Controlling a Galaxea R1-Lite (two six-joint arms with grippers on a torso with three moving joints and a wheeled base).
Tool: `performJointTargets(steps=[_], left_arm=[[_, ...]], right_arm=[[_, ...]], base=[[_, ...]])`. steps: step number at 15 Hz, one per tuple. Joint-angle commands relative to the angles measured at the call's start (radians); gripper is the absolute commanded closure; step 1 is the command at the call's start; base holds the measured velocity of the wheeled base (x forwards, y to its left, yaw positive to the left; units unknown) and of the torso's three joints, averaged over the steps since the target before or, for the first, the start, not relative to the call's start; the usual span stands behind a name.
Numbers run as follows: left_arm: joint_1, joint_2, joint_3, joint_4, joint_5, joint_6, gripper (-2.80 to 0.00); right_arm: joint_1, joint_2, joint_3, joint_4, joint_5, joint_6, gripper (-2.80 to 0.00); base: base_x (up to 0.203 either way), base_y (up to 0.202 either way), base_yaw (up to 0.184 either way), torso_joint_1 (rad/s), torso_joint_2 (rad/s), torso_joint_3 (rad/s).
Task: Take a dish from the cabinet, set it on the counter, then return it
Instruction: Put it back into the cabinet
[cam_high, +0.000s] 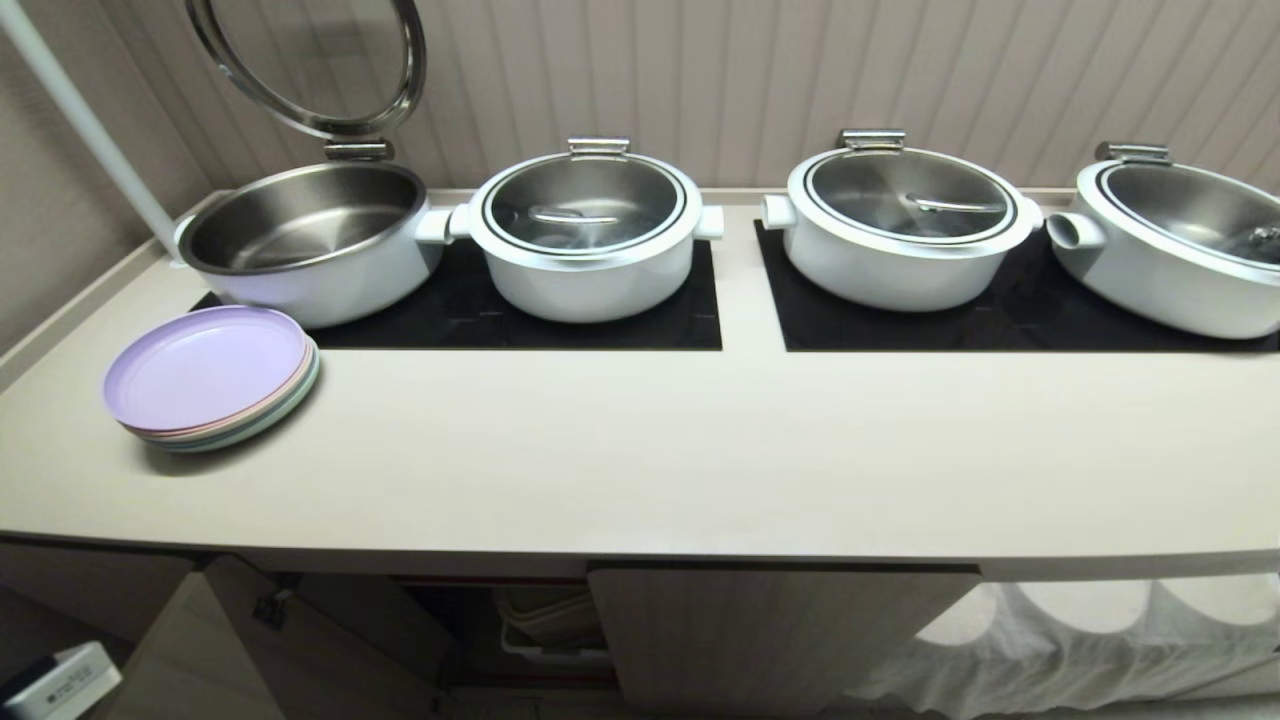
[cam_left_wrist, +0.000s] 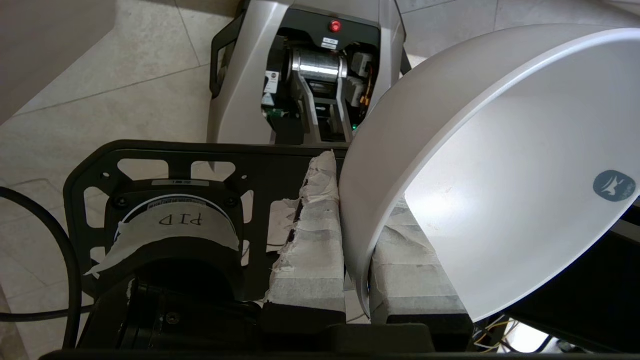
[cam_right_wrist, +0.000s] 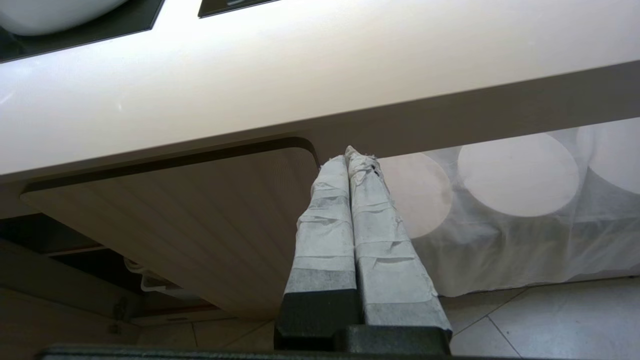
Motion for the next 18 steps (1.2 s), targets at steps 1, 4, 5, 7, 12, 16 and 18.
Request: performJointTargets(steps=[1, 4, 5, 7, 12, 16, 18], left_arm=[[-0.001, 0.004, -0.001, 0.004, 0.000, -0.004, 0.00], [-0.001, 0.003, 0.000, 0.004, 0.000, -0.004, 0.00], [-0.001, 0.003, -0.001, 0.004, 0.000, -0.004, 0.00], [-0.001, 0.003, 0.000, 0.004, 0.000, -0.004, 0.00], [-0.001, 0.004, 0.000, 0.002, -0.011, -0.002, 0.00], [-0.001, 0.003, -0.001, 0.003, -0.015, -0.003, 0.00], [-0.001, 0.003, -0.001, 0.002, -0.015, -0.004, 0.00]], right_arm=[[0.000, 0.000, 0.000, 0.000, -0.001, 0.001, 0.00], [0.000, 0.000, 0.000, 0.000, -0.001, 0.001, 0.00], [0.000, 0.000, 0.000, 0.000, -0.001, 0.001, 0.00], [0.000, 0.000, 0.000, 0.000, -0.001, 0.001, 0.00], [0.000, 0.000, 0.000, 0.000, 0.001, 0.001, 0.00], [0.000, 0.000, 0.000, 0.000, -0.001, 0.001, 0.00], [0.000, 0.000, 0.000, 0.000, -0.001, 0.001, 0.00]], base=[[0.000, 0.000, 0.000, 0.000, 0.00, 0.000], [0.000, 0.000, 0.000, 0.000, 0.00, 0.000], [0.000, 0.000, 0.000, 0.000, 0.00, 0.000], [0.000, 0.000, 0.000, 0.000, 0.00, 0.000], [0.000, 0.000, 0.000, 0.000, 0.00, 0.000], [0.000, 0.000, 0.000, 0.000, 0.00, 0.000], [0.000, 0.000, 0.000, -0.081, 0.15, 0.084]])
